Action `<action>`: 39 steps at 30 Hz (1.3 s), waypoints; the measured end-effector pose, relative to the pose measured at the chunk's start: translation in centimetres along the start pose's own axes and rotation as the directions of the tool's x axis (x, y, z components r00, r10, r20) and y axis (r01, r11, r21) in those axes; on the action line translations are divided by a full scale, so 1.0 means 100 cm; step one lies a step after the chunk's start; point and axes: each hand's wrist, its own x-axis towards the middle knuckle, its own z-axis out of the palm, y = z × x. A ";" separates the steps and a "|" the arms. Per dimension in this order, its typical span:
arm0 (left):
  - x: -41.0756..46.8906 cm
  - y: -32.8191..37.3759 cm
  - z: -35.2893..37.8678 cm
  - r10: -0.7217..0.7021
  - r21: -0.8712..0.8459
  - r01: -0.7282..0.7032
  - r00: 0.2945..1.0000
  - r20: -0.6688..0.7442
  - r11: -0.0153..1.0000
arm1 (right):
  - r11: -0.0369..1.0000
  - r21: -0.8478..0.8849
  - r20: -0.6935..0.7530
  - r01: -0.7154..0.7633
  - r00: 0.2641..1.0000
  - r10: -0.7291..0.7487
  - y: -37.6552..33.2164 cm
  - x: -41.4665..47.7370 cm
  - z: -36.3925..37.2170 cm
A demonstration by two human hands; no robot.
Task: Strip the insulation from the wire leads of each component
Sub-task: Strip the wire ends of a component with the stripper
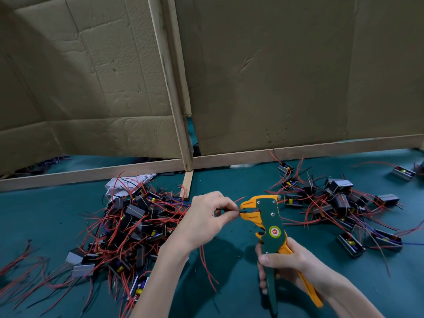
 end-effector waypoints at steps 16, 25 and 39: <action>0.002 -0.013 0.007 -0.121 0.063 0.124 0.991 -0.064 0.990 | 0.950 0.306 -0.032 0.062 0.998 -0.054 0.011 0.012 0.013; 0.018 0.020 0.021 -0.016 -0.077 -0.022 0.888 -0.459 0.997 | 0.863 0.492 -0.240 0.113 0.971 0.010 0.010 0.022 -0.011; 0.055 0.093 0.056 0.098 -0.072 -0.079 0.941 0.323 0.994 | 0.807 0.579 -0.269 0.114 0.961 0.057 0.008 0.025 -0.019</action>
